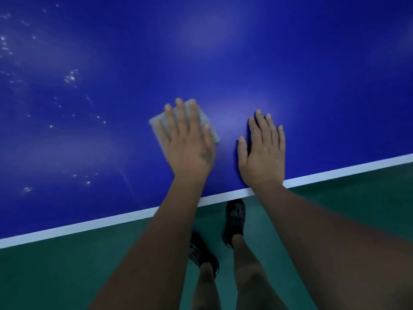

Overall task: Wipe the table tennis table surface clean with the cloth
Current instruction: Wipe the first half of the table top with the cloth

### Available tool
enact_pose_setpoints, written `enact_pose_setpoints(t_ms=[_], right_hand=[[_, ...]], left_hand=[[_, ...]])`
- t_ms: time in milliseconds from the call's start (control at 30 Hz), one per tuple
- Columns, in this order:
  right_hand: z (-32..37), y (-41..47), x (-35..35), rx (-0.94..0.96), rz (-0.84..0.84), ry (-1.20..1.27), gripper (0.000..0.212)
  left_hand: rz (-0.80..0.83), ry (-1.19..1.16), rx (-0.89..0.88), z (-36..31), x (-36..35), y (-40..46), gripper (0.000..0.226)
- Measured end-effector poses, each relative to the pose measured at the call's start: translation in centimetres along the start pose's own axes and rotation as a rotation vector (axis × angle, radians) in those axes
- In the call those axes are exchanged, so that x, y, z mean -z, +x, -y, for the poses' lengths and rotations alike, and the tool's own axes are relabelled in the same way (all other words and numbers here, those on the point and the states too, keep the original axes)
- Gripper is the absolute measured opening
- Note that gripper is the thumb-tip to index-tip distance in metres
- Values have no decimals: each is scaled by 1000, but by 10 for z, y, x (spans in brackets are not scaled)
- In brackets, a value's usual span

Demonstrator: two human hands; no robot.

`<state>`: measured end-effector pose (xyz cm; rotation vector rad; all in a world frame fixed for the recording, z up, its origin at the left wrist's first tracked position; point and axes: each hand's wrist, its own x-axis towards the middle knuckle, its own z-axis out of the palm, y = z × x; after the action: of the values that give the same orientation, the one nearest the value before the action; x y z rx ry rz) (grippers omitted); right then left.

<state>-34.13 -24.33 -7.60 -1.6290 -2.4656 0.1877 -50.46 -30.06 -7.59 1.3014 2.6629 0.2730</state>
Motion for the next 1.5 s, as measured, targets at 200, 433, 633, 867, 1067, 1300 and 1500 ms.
enact_pose_setpoints(t_ms=[200, 433, 633, 867, 1067, 1300, 1500], right_hand=[[-1, 2, 1, -7, 18, 20, 63], [-1, 0, 2, 5, 28, 10, 63], [-2, -1, 0, 17, 9, 35, 62], [-22, -4, 10, 32, -90, 368, 50], [-74, 19, 20, -143, -75, 142, 54], [-76, 21, 14, -175, -14, 10, 62], [-74, 22, 14, -180, 2, 4, 63]], left_hand=[[108, -14, -351, -18, -4, -101, 62], [115, 68, -98, 90, 24, -114, 62], [16, 5, -10, 54, 13, -49, 63], [-11, -50, -128, -24, 0, 0, 60], [81, -88, -444, -83, -19, -52, 62], [176, -22, -341, -13, 2, -140, 63], [92, 36, -65, 20, 10, -100, 63]])
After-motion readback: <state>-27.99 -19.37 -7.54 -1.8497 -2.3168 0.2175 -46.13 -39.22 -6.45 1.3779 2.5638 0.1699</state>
